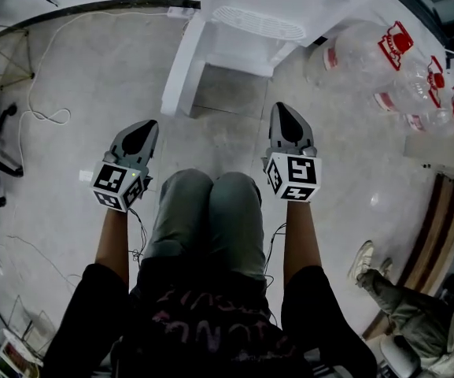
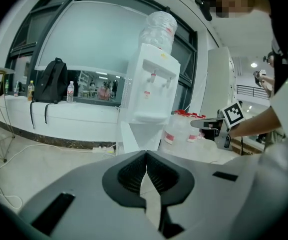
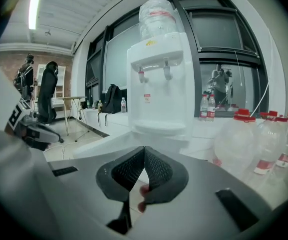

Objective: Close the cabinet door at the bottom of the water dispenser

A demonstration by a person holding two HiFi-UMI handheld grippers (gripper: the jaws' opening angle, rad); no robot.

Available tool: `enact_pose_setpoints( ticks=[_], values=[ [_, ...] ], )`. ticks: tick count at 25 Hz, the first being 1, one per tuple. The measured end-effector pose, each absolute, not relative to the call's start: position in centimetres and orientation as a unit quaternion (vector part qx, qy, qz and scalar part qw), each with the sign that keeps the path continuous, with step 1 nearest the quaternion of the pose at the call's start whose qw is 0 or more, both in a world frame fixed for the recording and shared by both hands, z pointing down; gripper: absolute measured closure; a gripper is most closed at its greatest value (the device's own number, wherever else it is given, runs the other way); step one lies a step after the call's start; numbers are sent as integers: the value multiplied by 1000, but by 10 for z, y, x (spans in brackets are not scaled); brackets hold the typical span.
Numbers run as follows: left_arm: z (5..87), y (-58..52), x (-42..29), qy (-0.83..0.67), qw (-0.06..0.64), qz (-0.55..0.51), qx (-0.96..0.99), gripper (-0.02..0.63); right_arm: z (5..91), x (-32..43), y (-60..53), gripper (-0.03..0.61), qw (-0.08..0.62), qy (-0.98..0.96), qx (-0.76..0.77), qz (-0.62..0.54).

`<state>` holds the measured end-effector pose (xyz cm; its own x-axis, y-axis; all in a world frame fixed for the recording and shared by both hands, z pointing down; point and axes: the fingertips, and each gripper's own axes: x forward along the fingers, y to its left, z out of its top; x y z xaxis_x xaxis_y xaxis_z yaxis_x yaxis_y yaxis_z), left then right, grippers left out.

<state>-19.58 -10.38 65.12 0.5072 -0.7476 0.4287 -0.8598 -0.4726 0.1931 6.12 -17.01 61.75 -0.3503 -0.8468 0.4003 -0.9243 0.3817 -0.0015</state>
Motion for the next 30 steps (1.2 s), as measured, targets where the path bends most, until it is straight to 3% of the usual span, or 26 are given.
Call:
enact_pose_setpoints(
  ticks=[13,15,22,30],
  values=[
    [755,-109,-192,-454,170,146,863,594,715,87,-171,566,161,-804,564,101],
    [763,-112,-193,-448,163,148,866,525,722,89,-170,565,158,-802,568,98],
    [791,-128,-192,-415,140,156,885,442,749,99,-166,565,166,-796,574,92],
    [796,-130,-171,-366,119,143,912,465,777,121,-157,565,174,-784,587,102]
  ],
)
